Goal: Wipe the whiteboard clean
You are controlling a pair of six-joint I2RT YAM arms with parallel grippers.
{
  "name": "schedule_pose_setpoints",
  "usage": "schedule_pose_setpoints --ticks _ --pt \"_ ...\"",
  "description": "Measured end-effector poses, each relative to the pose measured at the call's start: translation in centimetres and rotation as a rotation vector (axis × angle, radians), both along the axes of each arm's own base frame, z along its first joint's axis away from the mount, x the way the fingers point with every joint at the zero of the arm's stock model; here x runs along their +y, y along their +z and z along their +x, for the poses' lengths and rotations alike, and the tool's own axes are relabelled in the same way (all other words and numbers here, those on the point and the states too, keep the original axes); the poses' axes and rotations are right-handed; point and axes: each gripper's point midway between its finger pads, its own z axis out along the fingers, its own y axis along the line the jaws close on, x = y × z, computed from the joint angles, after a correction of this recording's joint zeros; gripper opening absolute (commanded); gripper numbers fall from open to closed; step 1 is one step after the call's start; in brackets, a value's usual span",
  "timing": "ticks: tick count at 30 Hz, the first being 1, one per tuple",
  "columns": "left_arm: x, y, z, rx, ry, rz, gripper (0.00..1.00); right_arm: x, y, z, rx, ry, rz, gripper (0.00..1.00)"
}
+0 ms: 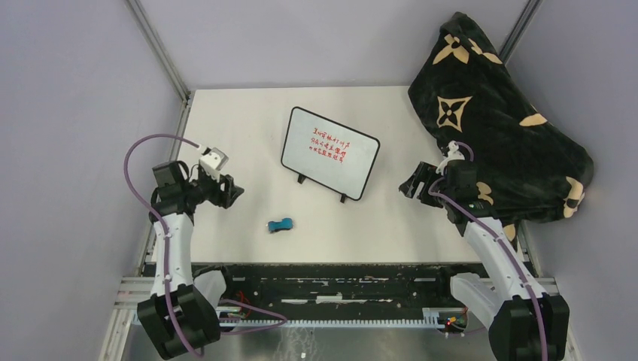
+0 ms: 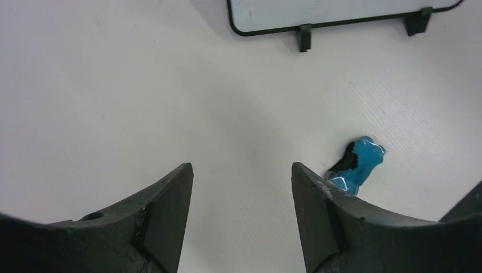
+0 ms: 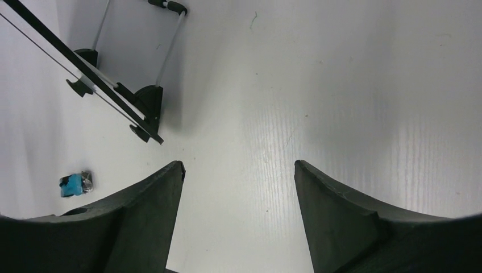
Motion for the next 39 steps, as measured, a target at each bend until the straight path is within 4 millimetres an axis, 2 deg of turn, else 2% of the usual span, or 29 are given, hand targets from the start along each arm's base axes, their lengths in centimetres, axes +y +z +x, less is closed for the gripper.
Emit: schedule_pose_setpoints --ticks 5,9,12,16,19,29,39 --pt "-3.6 0.2 -1.6 0.024 -0.202 0.053 0.68 0.4 1.4 0.6 -0.032 0.018 0.012 0.83" --pt "-7.6 -1.4 -4.0 0.077 -0.406 0.112 0.68 0.5 1.9 0.7 -0.047 0.027 0.012 0.83" --pt "-9.5 -2.6 -5.6 0.115 -0.521 0.166 0.67 0.4 1.9 0.7 -0.047 0.030 0.008 0.84" --pt "-10.6 -4.5 -7.3 0.205 -0.621 0.220 0.63 0.4 2.0 0.6 -0.048 0.032 0.004 0.84" --pt "-11.0 -5.7 -7.8 0.251 -0.657 0.263 0.62 0.4 2.0 0.6 -0.049 0.033 0.003 0.84" --pt "-11.7 -7.2 -6.7 0.226 -0.684 0.403 0.60 0.4 2.4 0.8 -0.060 0.035 0.002 0.84" --pt "-12.9 -10.1 -7.7 0.323 -0.719 0.462 0.53 0.4 2.4 0.8 -0.060 0.036 0.000 0.84"
